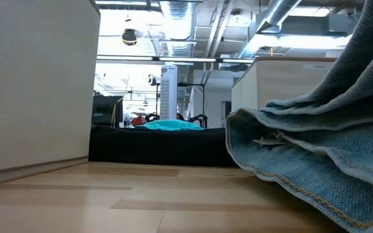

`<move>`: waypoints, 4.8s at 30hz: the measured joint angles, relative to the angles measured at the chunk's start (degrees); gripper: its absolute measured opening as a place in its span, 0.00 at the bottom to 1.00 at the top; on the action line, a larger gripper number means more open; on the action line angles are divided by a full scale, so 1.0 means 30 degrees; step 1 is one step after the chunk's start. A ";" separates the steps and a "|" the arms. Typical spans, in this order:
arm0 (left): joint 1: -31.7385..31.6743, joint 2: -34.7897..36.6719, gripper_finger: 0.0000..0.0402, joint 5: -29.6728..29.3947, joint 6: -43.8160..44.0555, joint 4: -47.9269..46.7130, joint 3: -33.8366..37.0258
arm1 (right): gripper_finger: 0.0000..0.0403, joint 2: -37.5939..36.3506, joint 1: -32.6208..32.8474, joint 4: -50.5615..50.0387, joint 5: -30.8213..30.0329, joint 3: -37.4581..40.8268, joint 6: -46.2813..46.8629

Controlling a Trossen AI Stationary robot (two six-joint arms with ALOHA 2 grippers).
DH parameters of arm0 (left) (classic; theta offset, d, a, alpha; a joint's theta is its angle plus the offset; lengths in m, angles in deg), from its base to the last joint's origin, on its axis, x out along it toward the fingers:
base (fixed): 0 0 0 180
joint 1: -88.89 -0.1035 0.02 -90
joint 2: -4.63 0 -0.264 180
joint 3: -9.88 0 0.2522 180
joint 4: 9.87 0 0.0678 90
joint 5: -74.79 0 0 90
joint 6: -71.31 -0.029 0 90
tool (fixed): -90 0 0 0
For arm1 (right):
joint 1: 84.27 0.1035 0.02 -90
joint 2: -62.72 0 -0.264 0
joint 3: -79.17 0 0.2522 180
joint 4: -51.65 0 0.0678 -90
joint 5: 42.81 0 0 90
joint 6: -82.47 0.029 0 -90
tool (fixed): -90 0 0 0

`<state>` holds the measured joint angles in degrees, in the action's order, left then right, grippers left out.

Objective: Sort clothes
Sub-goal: Put the blue pants into the top laundry bin

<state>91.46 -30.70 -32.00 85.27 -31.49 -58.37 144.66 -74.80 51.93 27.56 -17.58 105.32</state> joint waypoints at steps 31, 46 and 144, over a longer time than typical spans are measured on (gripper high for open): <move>-0.0051 -0.2904 0.00 -0.0086 0.2294 -0.3151 -0.0042 | 0.65 0.5037 0.8412 -2.7762 0.0847 -0.6780 0.7127; -0.0022 -0.3485 0.00 0.0004 0.3300 -0.2594 -0.0034 | 0.65 0.9275 1.1429 -2.7505 0.2154 -0.6773 0.9096; -0.0025 -0.3506 0.00 0.0005 0.4385 -0.3713 -0.0034 | 0.00 0.4585 1.1299 -2.6636 -0.0681 -0.7866 0.5438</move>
<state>91.39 -41.21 -31.98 98.42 -42.63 -58.47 158.41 -40.90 -27.98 25.52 -41.18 121.64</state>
